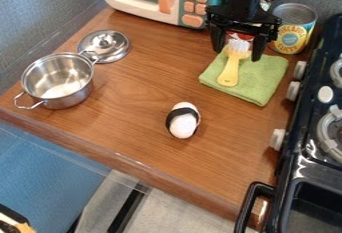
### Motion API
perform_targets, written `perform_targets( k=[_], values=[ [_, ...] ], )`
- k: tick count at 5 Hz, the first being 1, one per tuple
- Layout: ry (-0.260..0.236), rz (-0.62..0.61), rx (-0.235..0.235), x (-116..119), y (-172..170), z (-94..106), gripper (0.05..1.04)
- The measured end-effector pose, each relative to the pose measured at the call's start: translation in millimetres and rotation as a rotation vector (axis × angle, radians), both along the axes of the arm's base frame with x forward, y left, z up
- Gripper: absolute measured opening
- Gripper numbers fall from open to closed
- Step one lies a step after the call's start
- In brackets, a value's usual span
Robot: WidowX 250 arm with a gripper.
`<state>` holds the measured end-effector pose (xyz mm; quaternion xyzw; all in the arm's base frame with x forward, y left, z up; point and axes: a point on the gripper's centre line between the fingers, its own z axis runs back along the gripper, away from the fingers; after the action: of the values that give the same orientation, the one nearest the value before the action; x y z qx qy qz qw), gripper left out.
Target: Pick the yellow brush from the green cloth's top and put it on the left side of the cloth
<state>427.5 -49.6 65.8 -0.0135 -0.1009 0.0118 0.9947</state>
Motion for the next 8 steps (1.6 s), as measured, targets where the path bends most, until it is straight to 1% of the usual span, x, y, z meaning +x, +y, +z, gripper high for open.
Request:
perform_targets(
  k=[1, 2, 3, 4, 5, 6, 7, 8],
  values=[
    [0.022, 0.006, 0.013, 4, 1, -14.2, 1.001],
    [0.037, 0.005, 0.039, 4, 4, -22.3, 0.951],
    [0.044, -0.004, 0.053, 4, 2, -28.7, 0.665],
    [0.038, -0.006, 0.052, 5, 1, -29.2, 0.381],
    [0.038, -0.012, 0.043, 5, -1, -28.6, 0.342],
    [0.018, -0.023, 0.019, 3, -4, -15.5, 0.342],
    [-0.039, -0.018, -0.013, -3, 1, 15.0, 0.341],
    [-0.053, 0.031, -0.029, -14, 31, 27.6, 0.341]
  ],
)
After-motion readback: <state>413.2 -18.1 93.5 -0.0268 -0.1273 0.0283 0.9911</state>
